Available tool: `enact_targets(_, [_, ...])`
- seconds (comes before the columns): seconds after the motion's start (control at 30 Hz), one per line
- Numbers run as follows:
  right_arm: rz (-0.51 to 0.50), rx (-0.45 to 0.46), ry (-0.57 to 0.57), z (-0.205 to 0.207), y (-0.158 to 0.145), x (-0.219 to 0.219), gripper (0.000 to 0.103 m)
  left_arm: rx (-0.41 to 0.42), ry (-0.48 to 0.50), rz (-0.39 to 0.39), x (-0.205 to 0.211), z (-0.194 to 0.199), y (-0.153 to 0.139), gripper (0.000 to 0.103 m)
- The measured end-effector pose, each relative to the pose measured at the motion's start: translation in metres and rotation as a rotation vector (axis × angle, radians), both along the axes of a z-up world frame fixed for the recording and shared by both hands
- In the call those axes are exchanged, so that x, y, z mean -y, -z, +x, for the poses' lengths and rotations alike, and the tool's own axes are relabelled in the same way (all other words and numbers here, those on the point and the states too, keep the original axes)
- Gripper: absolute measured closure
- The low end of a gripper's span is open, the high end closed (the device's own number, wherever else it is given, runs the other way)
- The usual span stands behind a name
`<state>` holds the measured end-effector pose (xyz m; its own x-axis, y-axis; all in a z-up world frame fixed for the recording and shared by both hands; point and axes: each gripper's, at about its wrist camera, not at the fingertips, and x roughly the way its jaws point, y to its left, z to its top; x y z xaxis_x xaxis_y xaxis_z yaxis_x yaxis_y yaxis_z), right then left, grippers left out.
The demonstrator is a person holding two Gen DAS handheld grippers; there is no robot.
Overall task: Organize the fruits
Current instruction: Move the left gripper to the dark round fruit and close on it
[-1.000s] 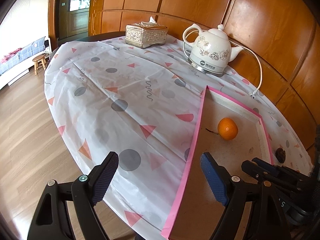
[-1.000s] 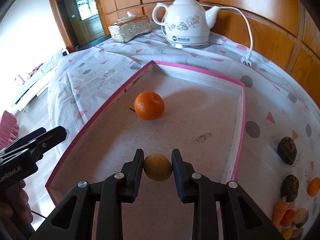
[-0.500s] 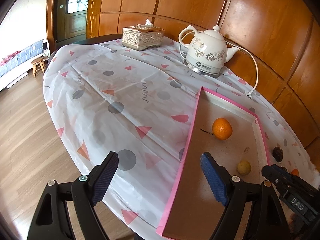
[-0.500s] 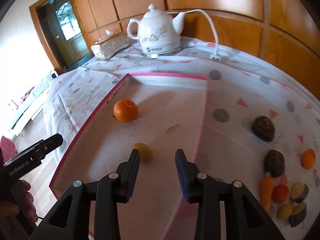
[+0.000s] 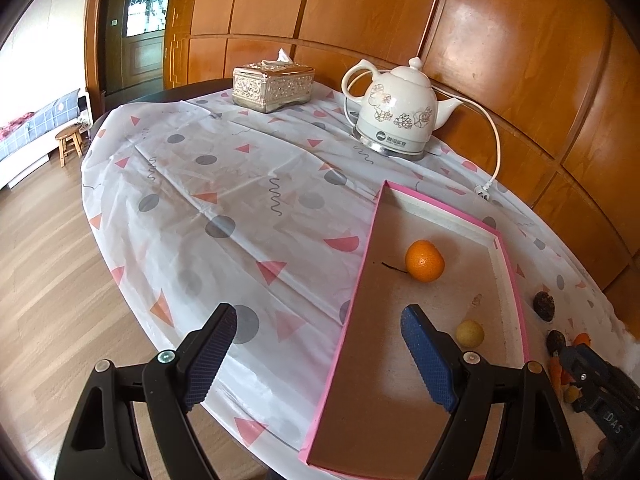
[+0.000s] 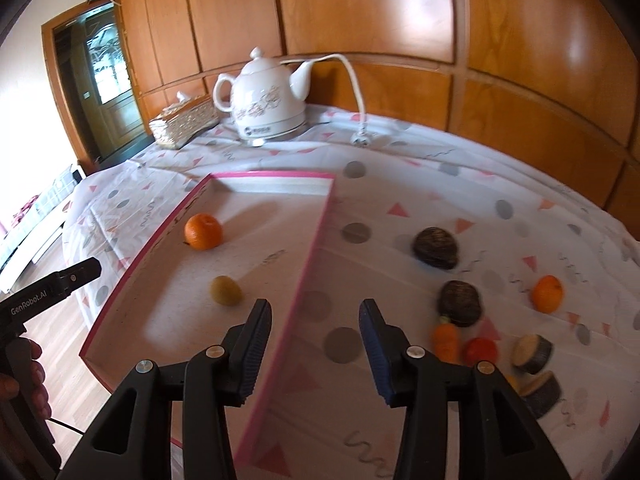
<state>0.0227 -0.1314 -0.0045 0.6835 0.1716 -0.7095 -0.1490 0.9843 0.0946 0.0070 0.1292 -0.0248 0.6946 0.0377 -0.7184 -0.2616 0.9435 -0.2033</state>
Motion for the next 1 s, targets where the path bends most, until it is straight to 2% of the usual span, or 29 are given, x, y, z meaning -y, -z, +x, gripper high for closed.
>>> enact_targets(0.13, [-0.002,0.015,0.046,-0.009,-0.002,0.018,0.053,0.002,0.007,0.004,0.002,0.0,-0.002,0.018])
enact_targets(0.57, [0.001,0.027,0.268,-0.034,0.002,0.094,0.053,0.014,0.03,0.015,0.009,-0.002,-0.005,0.017])
enact_targets(1.0, [-0.023,0.013,0.589,-0.077,0.015,0.193,0.052,0.024,0.087,0.019,0.022,0.0,-0.008,0.017])
